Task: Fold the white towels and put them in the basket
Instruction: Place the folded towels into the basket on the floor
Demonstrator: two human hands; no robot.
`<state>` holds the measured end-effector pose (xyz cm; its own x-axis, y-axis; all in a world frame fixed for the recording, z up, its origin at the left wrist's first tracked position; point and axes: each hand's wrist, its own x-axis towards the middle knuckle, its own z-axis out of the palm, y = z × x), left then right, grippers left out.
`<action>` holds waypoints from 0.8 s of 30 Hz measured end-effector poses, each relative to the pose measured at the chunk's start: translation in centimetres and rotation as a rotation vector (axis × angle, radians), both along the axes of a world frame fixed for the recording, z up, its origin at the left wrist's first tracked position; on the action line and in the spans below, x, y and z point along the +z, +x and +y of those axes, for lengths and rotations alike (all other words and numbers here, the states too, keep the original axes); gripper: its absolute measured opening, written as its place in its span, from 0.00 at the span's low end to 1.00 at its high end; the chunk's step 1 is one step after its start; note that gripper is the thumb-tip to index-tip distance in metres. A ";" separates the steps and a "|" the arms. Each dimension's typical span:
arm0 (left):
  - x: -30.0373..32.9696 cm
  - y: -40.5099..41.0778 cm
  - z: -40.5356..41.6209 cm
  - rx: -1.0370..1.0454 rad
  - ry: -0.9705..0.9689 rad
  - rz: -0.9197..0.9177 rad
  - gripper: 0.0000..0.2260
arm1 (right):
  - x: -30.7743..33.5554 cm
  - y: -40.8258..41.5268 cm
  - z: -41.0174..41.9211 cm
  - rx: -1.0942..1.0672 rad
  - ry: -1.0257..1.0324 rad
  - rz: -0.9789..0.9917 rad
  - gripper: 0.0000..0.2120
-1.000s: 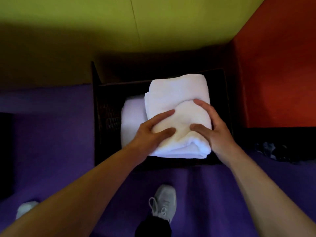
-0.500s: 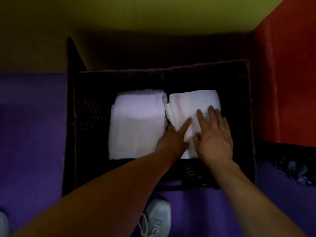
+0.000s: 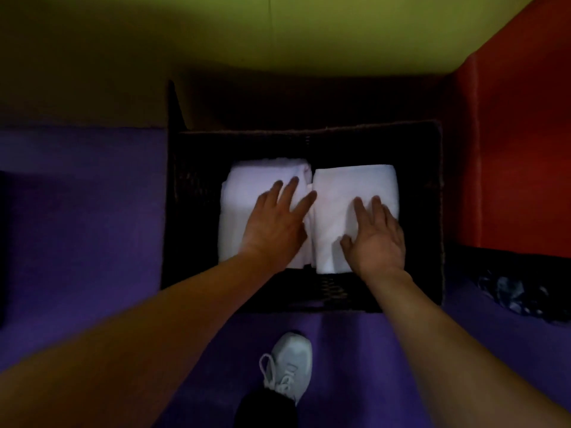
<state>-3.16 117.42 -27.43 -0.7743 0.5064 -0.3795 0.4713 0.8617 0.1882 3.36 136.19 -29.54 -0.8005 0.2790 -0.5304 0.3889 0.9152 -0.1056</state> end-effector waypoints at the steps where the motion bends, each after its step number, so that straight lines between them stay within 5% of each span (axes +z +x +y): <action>1: 1.5 0.2 -1.4 0.031 0.030 0.093 0.32 | 0.9 0.0 -0.6 -0.007 -0.018 0.030 0.39; 6: 6.2 1.5 -10.0 0.374 0.094 0.310 0.38 | 4.4 -0.1 -5.2 -0.065 -0.179 0.120 0.36; 11: 5.1 3.4 -15.5 0.920 0.324 -0.165 0.32 | 6.4 0.3 -9.6 -0.134 -0.305 0.117 0.35; 14: 4.5 4.2 -16.2 0.936 0.530 -0.291 0.24 | 7.0 1.6 -11.7 -0.188 -0.391 0.158 0.33; 24: 8.7 8.6 -16.4 0.838 0.616 0.048 0.25 | 11.3 5.3 -14.4 -0.573 -0.648 0.302 0.21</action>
